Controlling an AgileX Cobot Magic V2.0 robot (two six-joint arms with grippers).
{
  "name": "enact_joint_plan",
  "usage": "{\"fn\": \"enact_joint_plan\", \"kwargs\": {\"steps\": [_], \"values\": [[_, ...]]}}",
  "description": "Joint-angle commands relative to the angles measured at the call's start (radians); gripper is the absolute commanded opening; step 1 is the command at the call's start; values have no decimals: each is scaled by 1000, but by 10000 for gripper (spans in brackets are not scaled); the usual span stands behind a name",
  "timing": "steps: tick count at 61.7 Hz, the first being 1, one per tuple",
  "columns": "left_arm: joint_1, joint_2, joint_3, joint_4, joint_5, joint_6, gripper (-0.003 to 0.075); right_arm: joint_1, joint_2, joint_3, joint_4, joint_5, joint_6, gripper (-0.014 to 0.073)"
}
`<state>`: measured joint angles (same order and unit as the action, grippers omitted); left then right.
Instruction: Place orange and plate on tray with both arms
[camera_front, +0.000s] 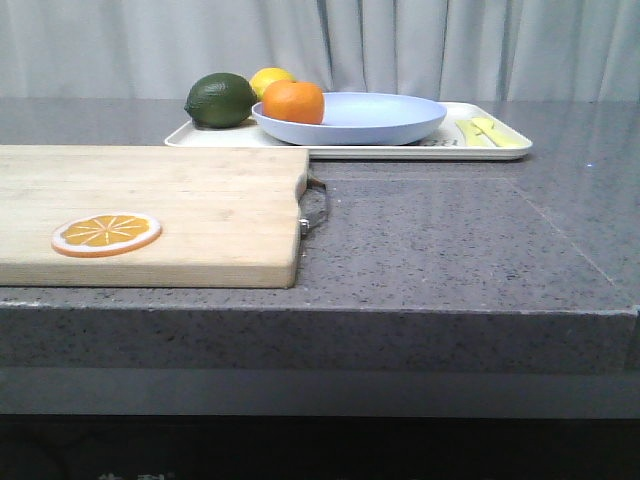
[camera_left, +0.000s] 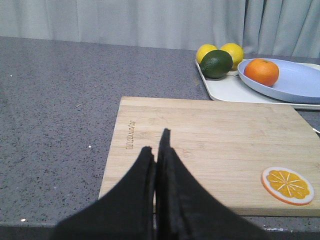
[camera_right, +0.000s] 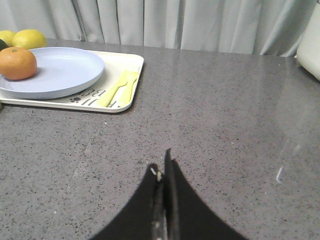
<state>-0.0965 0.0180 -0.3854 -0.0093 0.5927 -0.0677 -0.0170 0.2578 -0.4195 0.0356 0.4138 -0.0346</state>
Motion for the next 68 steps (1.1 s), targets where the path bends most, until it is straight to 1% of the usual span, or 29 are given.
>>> {"fn": "enact_joint_plan", "kwargs": {"steps": [1, 36, 41, 49, 56, 68], "values": [[2, 14, -27, -1, -82, -5, -18, -2, 8, -23, 0, -88, -10, -112], [2, 14, -27, -18, -98, -5, -18, -2, 8, -23, 0, -88, -10, -112], [2, 0, 4, -23, -186, -5, -18, -2, 8, -23, 0, -88, -10, -112], [44, -46, 97, -39, -319, -5, -18, -2, 8, -23, 0, -88, -10, -112], [73, -44, 167, -43, -372, -5, -18, -2, 8, -23, 0, -86, -10, -112], [75, -44, 305, -43, -455, -5, -18, -2, 8, -23, 0, -86, -10, -112]]}}
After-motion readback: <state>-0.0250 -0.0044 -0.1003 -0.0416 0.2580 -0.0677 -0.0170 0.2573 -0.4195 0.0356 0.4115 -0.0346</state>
